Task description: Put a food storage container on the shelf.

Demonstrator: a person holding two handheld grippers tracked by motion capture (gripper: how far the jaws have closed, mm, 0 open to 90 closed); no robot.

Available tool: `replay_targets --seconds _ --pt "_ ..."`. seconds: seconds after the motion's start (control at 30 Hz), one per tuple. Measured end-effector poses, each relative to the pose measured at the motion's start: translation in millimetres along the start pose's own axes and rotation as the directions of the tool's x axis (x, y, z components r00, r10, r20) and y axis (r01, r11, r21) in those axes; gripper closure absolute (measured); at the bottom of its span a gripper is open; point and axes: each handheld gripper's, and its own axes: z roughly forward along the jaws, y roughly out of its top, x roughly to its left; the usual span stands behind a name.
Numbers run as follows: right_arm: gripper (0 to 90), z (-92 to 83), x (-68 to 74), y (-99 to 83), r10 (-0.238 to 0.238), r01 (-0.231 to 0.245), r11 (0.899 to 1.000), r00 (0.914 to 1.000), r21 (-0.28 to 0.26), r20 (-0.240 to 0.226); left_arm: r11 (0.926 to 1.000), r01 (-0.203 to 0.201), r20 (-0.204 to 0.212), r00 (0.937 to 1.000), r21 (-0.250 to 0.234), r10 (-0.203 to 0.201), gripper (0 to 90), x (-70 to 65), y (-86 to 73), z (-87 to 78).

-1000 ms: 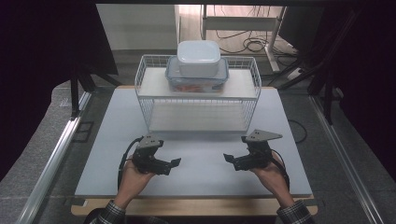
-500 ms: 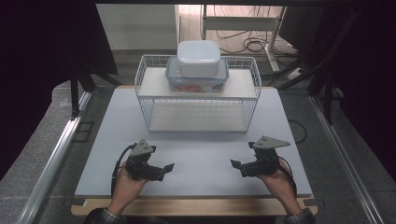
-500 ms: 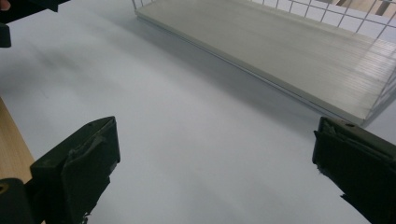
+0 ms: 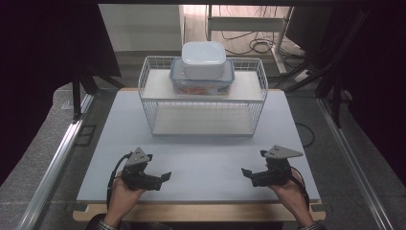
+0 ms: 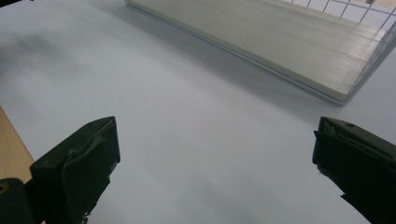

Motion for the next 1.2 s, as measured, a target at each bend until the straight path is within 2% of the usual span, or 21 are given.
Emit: replay_targets --seconds 0.53,1.0,1.2 --pt "1.1 -5.9 -5.8 -20.0 0.017 -0.018 1.000 0.9995 0.022 0.025 0.9991 -0.013 -0.043 0.9990 0.040 0.014 1.2 2.4 -12.5 3.2" --pt "1.1 -4.8 -8.8 -35.1 0.011 -0.015 0.996 0.9987 0.086 0.050 0.9959 -0.022 -0.059 0.9979 0.088 0.027 1.0 3.8 -18.9 12.8" --pt "1.1 0.6 -10.1 -40.9 0.009 -0.016 0.992 0.9985 0.124 0.053 0.9902 -0.029 -0.055 0.9978 0.137 0.037 0.5 3.8 -21.6 19.2"
